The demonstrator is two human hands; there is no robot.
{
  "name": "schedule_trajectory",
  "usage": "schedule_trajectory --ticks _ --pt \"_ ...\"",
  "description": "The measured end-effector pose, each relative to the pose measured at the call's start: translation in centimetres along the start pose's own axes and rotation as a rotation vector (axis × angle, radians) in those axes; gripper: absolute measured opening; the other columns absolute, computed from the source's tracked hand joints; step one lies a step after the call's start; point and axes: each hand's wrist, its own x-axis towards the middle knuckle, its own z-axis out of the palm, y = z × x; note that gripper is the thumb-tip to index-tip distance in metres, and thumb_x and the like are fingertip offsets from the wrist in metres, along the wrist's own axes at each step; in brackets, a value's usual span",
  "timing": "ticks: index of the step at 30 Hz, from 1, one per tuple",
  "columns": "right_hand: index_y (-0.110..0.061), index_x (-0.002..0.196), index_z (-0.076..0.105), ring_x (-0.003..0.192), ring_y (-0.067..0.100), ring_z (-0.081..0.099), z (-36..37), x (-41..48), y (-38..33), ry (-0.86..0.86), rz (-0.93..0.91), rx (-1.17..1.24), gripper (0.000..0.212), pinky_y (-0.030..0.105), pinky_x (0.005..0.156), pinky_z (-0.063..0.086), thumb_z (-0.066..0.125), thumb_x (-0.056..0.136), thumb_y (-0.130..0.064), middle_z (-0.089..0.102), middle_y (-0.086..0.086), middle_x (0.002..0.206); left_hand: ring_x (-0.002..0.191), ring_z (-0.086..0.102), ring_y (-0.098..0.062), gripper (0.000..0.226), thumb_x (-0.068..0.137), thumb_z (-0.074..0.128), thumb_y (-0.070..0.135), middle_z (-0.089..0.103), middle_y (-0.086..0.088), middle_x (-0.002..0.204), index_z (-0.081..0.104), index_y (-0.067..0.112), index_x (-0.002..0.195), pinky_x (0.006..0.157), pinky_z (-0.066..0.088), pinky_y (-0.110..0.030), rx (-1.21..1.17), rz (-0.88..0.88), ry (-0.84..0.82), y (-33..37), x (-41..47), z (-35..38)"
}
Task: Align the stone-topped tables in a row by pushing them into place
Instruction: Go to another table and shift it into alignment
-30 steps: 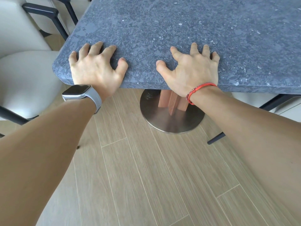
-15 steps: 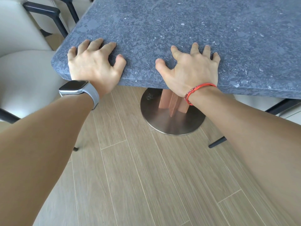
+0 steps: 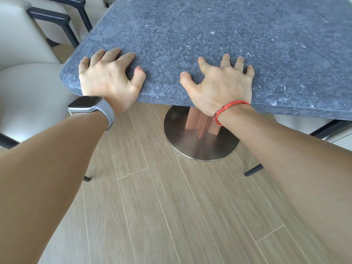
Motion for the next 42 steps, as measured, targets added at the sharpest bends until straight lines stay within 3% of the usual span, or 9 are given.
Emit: schedule_trajectory --ticks 19,31,35,38,42 --pt "-0.038 0.138 0.055 0.138 0.053 0.031 0.4 0.1 0.0 0.027 0.0 0.024 0.08 0.068 0.113 0.018 0.019 0.08 -0.079 0.047 0.029 0.145 0.143 0.047 -0.033 0.065 0.091 0.031 0.058 0.059 -0.003 0.15 0.066 0.029 0.138 0.12 0.027 -0.052 -0.013 0.017 0.024 -0.1 -0.1 0.0" --pt "-0.038 0.151 0.037 0.149 0.048 0.013 -0.8 -0.2 0.8 -0.137 -0.01 0.136 0.075 0.064 0.119 0.004 0.028 0.088 -0.078 0.027 0.023 0.161 0.156 0.023 -0.029 0.073 0.091 0.029 0.06 0.038 -0.005 0.165 0.049 0.026 0.152 0.126 0.008 -0.056 -0.046 -0.133 -0.225 1.5 -0.5 -1.8" --pt "-0.034 0.153 0.034 0.148 0.039 0.021 -2.4 -1.1 1.8 -0.174 -0.025 0.264 0.07 0.058 0.121 0.01 0.041 0.092 -0.068 0.037 0.018 0.154 0.152 0.03 -0.031 0.073 0.088 0.037 0.062 0.043 -0.005 0.159 0.052 0.026 0.149 0.126 0.012 -0.052 -0.164 -0.109 -0.271 3.9 -2.4 -3.4" --pt "-0.032 0.154 0.031 0.139 0.036 0.037 -4.5 -2.6 2.5 -0.205 -0.041 0.38 0.069 0.053 0.117 0.024 0.049 0.093 -0.059 0.045 0.015 0.147 0.148 0.034 -0.034 0.074 0.087 0.04 0.06 0.041 -0.009 0.159 0.051 0.023 0.151 0.122 0.024 -0.05 -0.235 -0.097 -0.317 5.7 -4.0 -5.8" --pt "-0.04 0.153 0.03 0.138 0.029 0.042 -8.3 -5.1 4.4 -0.227 -0.006 0.604 0.067 0.047 0.112 0.037 0.052 0.091 -0.058 0.043 0.006 0.151 0.149 0.033 -0.035 0.077 0.088 0.04 0.06 0.037 -0.01 0.161 0.05 0.019 0.152 0.121 0.03 -0.05 -0.367 -0.059 -0.38 8.7 -6.1 -9.5"
